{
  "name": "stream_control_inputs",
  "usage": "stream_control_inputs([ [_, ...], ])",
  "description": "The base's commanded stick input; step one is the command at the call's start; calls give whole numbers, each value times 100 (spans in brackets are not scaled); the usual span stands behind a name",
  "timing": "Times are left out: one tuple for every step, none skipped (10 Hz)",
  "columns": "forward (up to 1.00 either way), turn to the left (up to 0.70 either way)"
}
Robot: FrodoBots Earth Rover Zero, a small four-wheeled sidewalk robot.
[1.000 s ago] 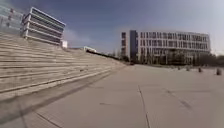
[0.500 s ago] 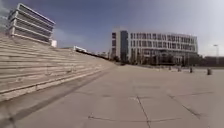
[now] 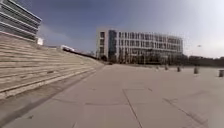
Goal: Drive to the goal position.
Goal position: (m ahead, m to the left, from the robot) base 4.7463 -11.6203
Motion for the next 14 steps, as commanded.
stream_control_inputs([
  [70,0],
  [70,0],
  [70,0],
  [70,0],
  [70,0],
  [70,0],
  [70,0],
  [70,0],
  [70,0],
  [70,0],
  [70,0],
  [70,0],
  [70,0],
  [70,0],
])
